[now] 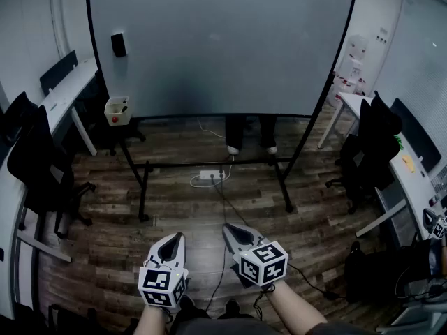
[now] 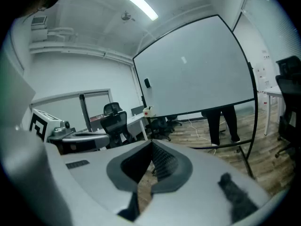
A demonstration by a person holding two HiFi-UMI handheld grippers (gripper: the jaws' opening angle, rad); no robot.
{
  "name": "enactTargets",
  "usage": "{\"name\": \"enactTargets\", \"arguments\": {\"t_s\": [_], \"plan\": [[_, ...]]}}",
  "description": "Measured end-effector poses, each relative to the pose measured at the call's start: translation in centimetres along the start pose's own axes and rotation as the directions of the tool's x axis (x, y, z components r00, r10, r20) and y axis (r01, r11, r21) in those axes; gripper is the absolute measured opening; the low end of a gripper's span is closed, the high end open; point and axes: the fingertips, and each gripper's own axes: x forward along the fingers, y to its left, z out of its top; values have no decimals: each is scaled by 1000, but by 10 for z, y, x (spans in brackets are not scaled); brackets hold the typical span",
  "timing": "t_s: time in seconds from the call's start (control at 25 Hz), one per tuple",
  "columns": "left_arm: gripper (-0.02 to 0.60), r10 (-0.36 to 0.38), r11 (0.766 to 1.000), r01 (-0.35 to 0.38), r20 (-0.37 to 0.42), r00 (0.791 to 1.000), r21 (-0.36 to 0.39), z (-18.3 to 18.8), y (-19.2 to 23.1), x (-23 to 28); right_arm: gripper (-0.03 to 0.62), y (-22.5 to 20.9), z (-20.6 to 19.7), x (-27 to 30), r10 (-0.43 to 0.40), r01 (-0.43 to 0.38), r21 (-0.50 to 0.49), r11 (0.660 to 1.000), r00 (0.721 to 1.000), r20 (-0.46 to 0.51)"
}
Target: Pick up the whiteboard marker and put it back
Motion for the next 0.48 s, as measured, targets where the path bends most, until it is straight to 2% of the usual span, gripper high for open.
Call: {"name": "enactTargets", "arguments": {"t_s": [0.24,0.48], "plan": [[14,-39,999,39,19,999,2,2,-18,3,21,-7,10,-11,-20,19,16,1000,1000,19],[14,-35,999,35,31,999,8,6,-32,4,21,-12,11,-25,-16,15,11,1000,999,32]]}}
